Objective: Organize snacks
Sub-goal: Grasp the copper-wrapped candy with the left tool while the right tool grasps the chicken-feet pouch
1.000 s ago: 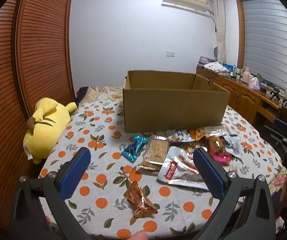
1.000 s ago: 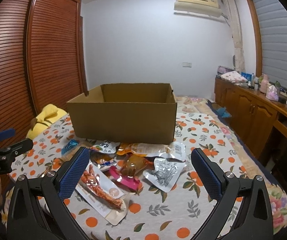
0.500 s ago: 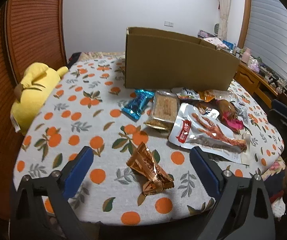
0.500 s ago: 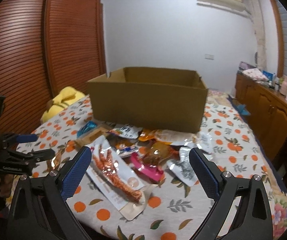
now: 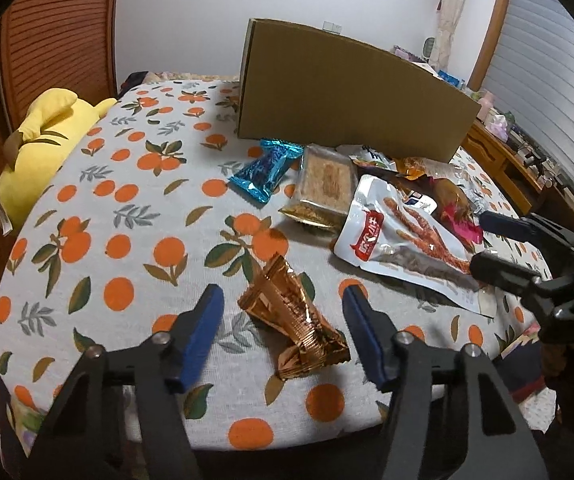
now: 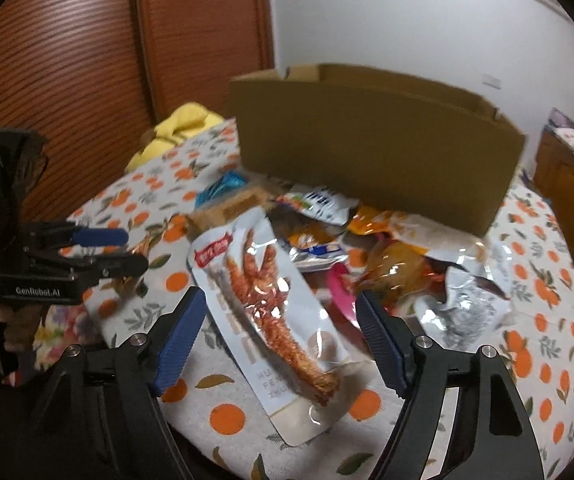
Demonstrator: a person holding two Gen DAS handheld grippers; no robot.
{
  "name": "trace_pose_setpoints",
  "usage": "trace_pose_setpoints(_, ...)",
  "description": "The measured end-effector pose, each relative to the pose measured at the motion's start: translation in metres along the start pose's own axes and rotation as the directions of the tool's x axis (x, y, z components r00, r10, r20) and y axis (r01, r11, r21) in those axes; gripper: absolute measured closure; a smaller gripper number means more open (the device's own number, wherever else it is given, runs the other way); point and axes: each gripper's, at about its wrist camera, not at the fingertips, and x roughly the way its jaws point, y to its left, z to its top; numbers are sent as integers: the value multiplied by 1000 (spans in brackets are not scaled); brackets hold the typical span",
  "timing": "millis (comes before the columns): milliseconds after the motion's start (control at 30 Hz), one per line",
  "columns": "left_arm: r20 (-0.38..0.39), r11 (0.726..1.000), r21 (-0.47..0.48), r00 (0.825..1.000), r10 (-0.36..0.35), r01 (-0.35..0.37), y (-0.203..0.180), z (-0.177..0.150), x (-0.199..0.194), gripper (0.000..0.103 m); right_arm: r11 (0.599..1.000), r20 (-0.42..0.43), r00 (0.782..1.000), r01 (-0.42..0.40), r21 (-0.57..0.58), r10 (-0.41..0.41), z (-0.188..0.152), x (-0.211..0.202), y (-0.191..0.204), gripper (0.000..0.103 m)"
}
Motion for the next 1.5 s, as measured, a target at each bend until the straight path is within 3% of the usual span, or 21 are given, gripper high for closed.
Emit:
trace_pose_setpoints(233, -7, 1000, -1, 1000, -5, 5, 3, -1, 2, 50, 999, -81, 996, -27, -47, 23, 2, 22, 0, 24)
trace_pose_setpoints(400, -3, 1000, 7, 1000, 1, -1, 4, -1, 2, 72, 997, -117, 993, -36, -62, 29, 5, 33, 1, 24)
trace_pose_setpoints(667, -5, 1000, 4, 1000, -25, 25, 6, 0, 3, 83, 995, -147, 988, -50, -90, 36, 5, 42, 2, 23)
trace_pose_setpoints(933, -5, 999, 23, 1000, -28, 28, 3, 3, 8, 84, 988, -181, 982, -69, -138, 44, 4, 54, 13, 23)
trace_pose_setpoints(1133, 4, 999, 20, 999, -37, 37, 3, 4, 7, 84, 986, -183, 982, -80, -147, 53, 5, 52, 11, 31)
trace_pose_setpoints(1500, 27, 999, 31, 999, -41, 40, -1, 5, 1, 84, 987, -134, 989, -84, -138, 65, 3, 41, 17, 41)
